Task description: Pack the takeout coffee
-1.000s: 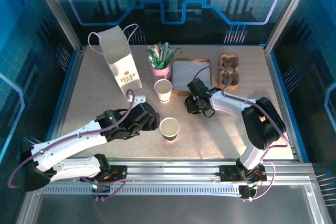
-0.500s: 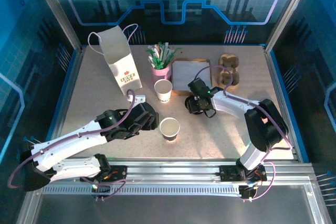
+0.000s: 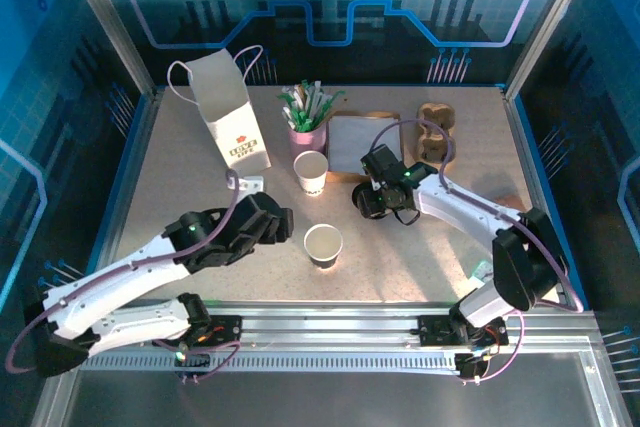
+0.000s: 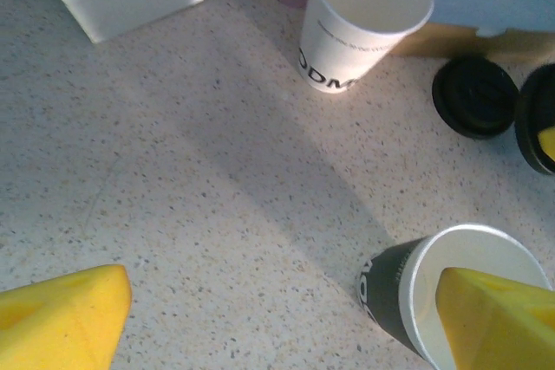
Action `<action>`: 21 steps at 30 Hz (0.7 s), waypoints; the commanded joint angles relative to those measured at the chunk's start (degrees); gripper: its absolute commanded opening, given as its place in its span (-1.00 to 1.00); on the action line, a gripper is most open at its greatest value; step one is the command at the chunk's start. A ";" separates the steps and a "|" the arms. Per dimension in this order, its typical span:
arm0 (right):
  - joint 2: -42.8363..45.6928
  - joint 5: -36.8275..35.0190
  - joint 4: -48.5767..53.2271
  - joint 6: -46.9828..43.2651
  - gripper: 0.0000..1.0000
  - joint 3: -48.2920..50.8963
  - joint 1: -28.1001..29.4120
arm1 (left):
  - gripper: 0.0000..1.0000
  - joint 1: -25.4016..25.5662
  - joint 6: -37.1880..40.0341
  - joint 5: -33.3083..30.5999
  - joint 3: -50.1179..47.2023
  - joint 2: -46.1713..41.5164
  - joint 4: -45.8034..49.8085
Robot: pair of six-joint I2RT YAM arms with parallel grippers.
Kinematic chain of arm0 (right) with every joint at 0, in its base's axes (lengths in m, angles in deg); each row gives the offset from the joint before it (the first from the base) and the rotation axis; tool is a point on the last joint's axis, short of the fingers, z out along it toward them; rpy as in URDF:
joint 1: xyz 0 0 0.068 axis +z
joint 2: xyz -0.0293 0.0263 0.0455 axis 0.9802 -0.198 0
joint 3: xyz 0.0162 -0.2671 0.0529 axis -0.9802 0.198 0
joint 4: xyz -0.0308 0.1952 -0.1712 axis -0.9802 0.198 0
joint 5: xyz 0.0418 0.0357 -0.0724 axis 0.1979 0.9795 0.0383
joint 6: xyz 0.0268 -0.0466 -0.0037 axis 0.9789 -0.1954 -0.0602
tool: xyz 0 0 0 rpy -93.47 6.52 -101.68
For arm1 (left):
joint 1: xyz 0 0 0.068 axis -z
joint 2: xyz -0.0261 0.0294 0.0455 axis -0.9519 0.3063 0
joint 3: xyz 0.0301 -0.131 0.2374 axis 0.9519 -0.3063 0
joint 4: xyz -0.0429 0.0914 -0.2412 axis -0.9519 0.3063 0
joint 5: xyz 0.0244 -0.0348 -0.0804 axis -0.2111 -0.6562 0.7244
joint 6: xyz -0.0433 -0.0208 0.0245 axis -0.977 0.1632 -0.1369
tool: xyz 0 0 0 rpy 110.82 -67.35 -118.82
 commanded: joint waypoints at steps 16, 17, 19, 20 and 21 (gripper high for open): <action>7.92 0.39 17.88 -0.08 0.15 -12.25 13.13 | 0.98 -5.24 2.75 -1.34 -7.58 -11.86 -1.06; 7.86 0.72 18.50 -0.04 0.15 -12.82 14.03 | 0.98 -5.33 2.68 -1.36 -7.84 -12.16 -1.02; 7.47 1.73 19.34 0.13 0.14 -13.92 15.47 | 0.98 -5.44 2.66 -1.39 -8.17 -12.62 -1.14; 7.18 2.19 19.63 0.26 0.15 -14.53 16.28 | 0.98 -5.47 2.66 -1.40 -8.32 -12.85 -1.16; 6.77 2.73 19.81 0.23 0.14 -14.93 16.99 | 0.99 -5.50 2.66 -1.42 -8.39 -12.95 -1.14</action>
